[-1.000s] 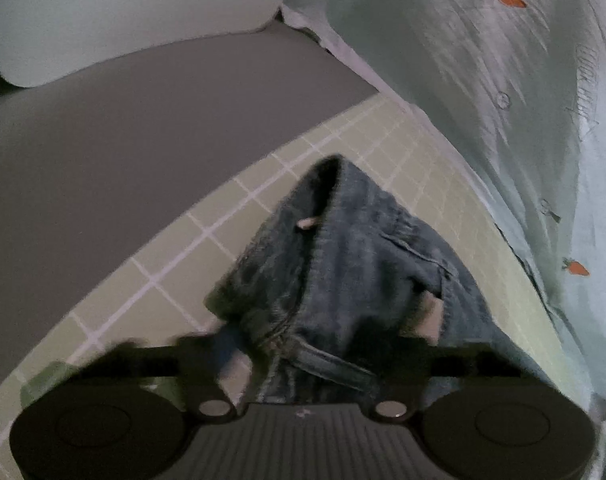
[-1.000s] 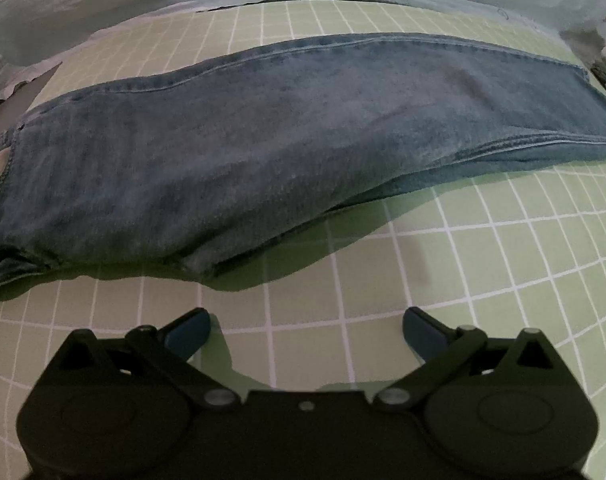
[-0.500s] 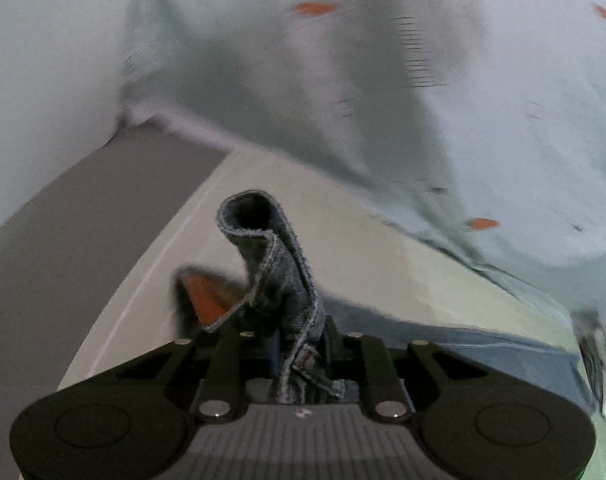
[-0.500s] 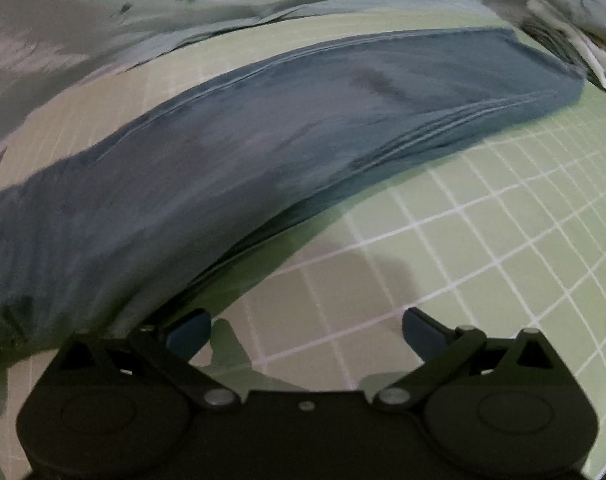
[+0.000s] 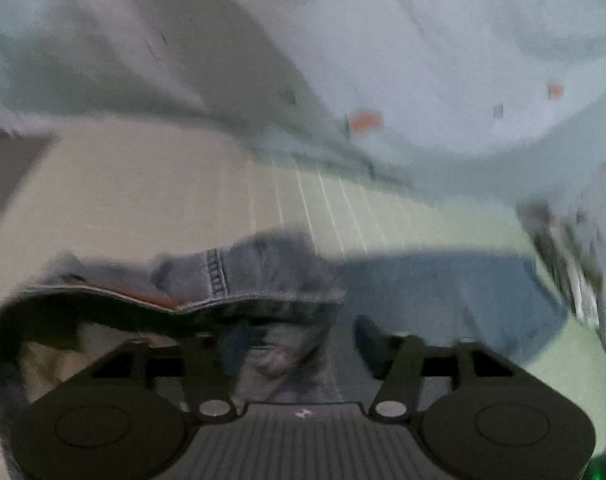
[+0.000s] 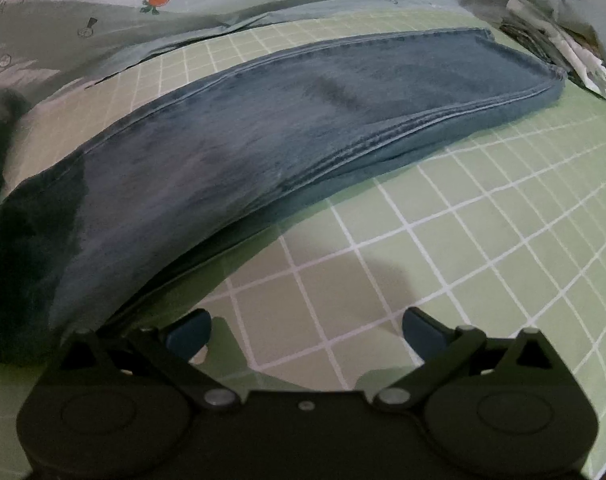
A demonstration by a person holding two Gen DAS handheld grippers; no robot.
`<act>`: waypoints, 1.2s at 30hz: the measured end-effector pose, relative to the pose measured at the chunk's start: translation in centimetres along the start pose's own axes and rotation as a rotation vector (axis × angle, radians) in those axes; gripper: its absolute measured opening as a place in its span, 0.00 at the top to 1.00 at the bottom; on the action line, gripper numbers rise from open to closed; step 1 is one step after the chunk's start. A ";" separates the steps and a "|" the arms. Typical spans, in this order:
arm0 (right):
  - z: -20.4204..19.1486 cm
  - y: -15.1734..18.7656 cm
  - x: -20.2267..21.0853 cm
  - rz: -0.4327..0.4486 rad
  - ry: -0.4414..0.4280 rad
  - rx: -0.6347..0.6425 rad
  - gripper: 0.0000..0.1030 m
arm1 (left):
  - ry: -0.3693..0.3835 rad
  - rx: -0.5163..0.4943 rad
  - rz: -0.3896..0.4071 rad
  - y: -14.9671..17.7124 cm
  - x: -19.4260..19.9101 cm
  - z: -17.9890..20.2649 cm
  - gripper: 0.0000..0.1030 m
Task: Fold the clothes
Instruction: 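Fold the waistband over toward the leg hems with the left gripper and release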
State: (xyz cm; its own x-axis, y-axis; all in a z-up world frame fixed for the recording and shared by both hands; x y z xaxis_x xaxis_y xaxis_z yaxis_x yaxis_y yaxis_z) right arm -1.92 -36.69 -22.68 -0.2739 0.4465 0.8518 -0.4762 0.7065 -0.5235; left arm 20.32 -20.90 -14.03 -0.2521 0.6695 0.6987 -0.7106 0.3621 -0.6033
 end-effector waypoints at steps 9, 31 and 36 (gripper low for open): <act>-0.2 -2.7 2.0 0.091 -0.012 0.004 0.00 | -0.032 -0.013 0.067 0.4 5.6 -0.8 0.14; -7.8 -4.6 4.8 0.165 -0.133 0.154 0.00 | -0.303 0.343 0.011 6.5 7.9 -17.8 0.18; -10.6 -5.0 4.8 0.126 -0.305 0.075 0.06 | -0.304 0.324 0.012 5.9 7.3 -18.0 0.49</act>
State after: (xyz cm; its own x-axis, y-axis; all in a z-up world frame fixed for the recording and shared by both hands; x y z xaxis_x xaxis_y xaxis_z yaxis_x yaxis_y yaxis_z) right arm 7.97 -32.22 -16.18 -0.5670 0.3348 0.7526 -0.4793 0.6090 -0.6320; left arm 26.12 -2.24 -19.40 -0.4094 0.4335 0.8028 -0.8631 0.1012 -0.4947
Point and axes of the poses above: each gripper's, at about its wrist camera, not at the fingertips, and x roughly against the way its jaws point, z to its right, y to its underside, the point moved 9 cm from there along -x, roughly the way its jaws point, and after that the axes turned 5 degrees about y, right-handed, at the moved point
